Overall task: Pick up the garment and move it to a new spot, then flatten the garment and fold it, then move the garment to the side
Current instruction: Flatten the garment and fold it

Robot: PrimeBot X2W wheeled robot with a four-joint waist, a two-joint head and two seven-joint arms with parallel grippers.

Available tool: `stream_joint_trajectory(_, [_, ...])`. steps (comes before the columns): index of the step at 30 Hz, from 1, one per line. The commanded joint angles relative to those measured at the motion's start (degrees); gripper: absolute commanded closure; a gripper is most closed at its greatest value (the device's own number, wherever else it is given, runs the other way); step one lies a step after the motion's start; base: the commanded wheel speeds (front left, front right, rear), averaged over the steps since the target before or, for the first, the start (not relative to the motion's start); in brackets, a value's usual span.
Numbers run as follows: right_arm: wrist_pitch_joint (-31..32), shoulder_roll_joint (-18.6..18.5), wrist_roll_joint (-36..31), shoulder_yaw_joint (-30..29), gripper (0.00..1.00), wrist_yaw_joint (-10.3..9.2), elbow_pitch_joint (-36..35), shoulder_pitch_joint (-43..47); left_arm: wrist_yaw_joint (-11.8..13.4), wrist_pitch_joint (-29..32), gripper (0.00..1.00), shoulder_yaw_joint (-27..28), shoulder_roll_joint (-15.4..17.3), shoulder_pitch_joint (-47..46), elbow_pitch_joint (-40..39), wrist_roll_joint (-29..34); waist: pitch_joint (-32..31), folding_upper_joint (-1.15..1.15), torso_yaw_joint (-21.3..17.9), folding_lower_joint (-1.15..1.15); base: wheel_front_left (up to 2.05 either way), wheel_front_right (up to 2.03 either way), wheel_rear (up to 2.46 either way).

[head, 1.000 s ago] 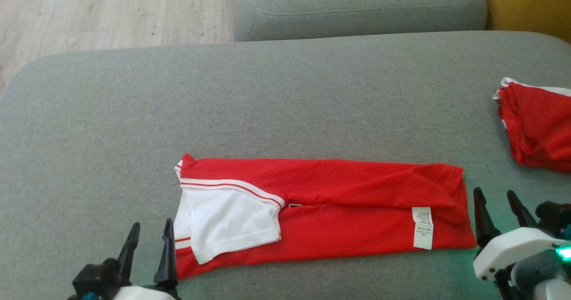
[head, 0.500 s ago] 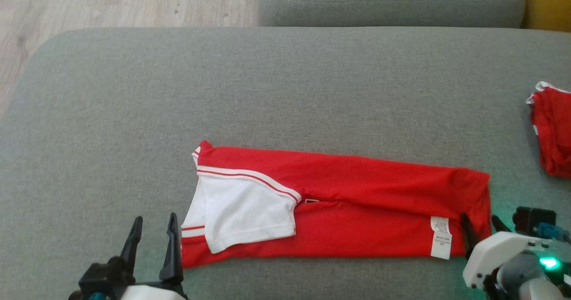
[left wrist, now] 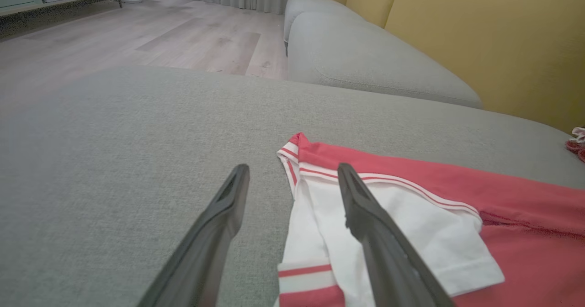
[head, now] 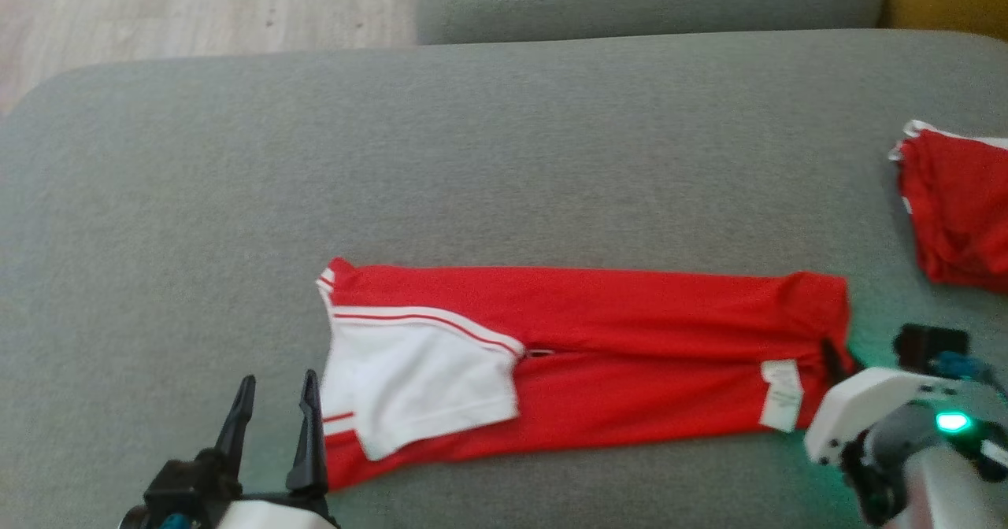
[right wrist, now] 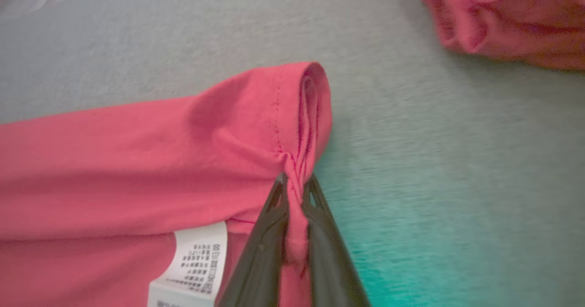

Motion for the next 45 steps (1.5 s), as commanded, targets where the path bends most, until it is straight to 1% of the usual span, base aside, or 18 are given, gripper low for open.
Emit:
stream_joint_trajectory(1, [-0.6, -0.8, -0.9, -1.1, 1.0, 0.37, -3.2, -2.4, 0.2, -0.1, 0.0, 1.5, 1.3, -3.1, -1.9, 0.9, -0.4, 0.0, -1.6, -0.01, 0.0, 0.0, 0.0])
stream_joint_trajectory(6, [1.9, -2.8, -2.1, -5.1, 1.0, 0.37, -10.3, -2.3, 0.4, 0.2, 0.0, 0.8, 1.0, -3.6, -1.9, 1.2, -0.4, 0.0, -4.1, -0.01, 0.0, 0.0, 0.0])
stream_joint_trajectory(9, [4.5, -3.0, -2.0, -6.5, 1.0, 0.37, -14.7, -1.2, 0.3, 0.2, 0.0, 0.6, 0.6, -3.8, -1.5, 1.2, -0.5, 0.0, -5.3, -0.01, 0.0, 0.0, 0.0])
stream_joint_trajectory(12, [6.1, -2.8, -1.2, -6.8, 1.0, 0.37, -16.4, -0.4, 0.2, 0.2, 0.0, 0.4, 0.3, -4.0, -1.2, 1.2, -0.6, 0.0, -5.7, -0.01, 0.0, 0.0, 0.0])
stream_joint_trajectory(17, [7.8, -1.6, 3.3, -5.5, 1.0, 0.37, -18.6, 0.9, -0.4, 0.1, 0.0, -0.3, -0.4, -4.4, 0.0, 1.0, -2.2, 0.0, -5.4, -0.01, 0.0, 0.0, 0.0])
stream_joint_trajectory(21, [8.9, -1.0, 7.2, -0.3, 1.0, 0.37, -21.9, 2.0, -0.7, 0.0, 0.0, -0.4, -0.7, -4.3, 0.7, 0.8, -3.9, 0.0, -3.7, -0.01, 0.0, 0.0, 0.0])
stream_joint_trajectory(26, [10.4, -0.8, 12.3, 8.2, 1.0, 0.37, -27.2, 3.5, -0.8, 0.0, 0.0, -0.4, -0.5, -3.8, 0.9, 0.6, -5.8, 0.0, -0.1, -0.01, 0.0, 0.0, 0.0])
stream_joint_trajectory(31, [11.3, -0.7, 19.1, 19.1, 1.0, 0.37, -28.9, 2.9, -0.6, 0.0, 0.0, -0.1, 0.1, -3.1, 0.2, 0.4, -6.0, 0.0, 3.4, -0.01, 0.0, 0.0, 0.0])
stream_joint_trajectory(34, [10.5, -0.7, 21.7, 25.1, 1.0, 0.37, -27.6, 1.4, -0.6, 0.1, 0.0, -0.2, 0.2, -3.2, -0.2, 0.5, -5.9, 0.0, 5.4, -0.01, 0.0, 0.0, 0.0])
stream_joint_trajectory(37, [9.0, -0.7, 23.9, 29.8, 1.0, 0.37, -24.7, -0.2, -0.7, 0.3, 0.0, -0.5, 0.1, -3.5, -0.4, 0.6, -5.6, 0.0, 7.3, -0.01, 0.0, 0.0, 0.0])
stream_joint_trajectory(40, [7.3, -0.7, 25.4, 32.7, 1.0, 0.37, -20.6, -2.0, -0.7, 0.4, 0.0, -0.8, -0.1, -3.8, -0.4, 0.7, -5.1, 0.0, 9.1, -0.01, 0.0, 0.0, 0.0])
stream_joint_trajectory(45, [4.9, -0.7, 27.2, 35.6, 1.0, 0.37, -13.7, -5.3, -0.7, 0.3, 0.0, -1.0, -0.5, -4.1, -0.2, 0.7, -4.4, 0.0, 10.9, -0.01, 0.0, 0.0, 0.0])
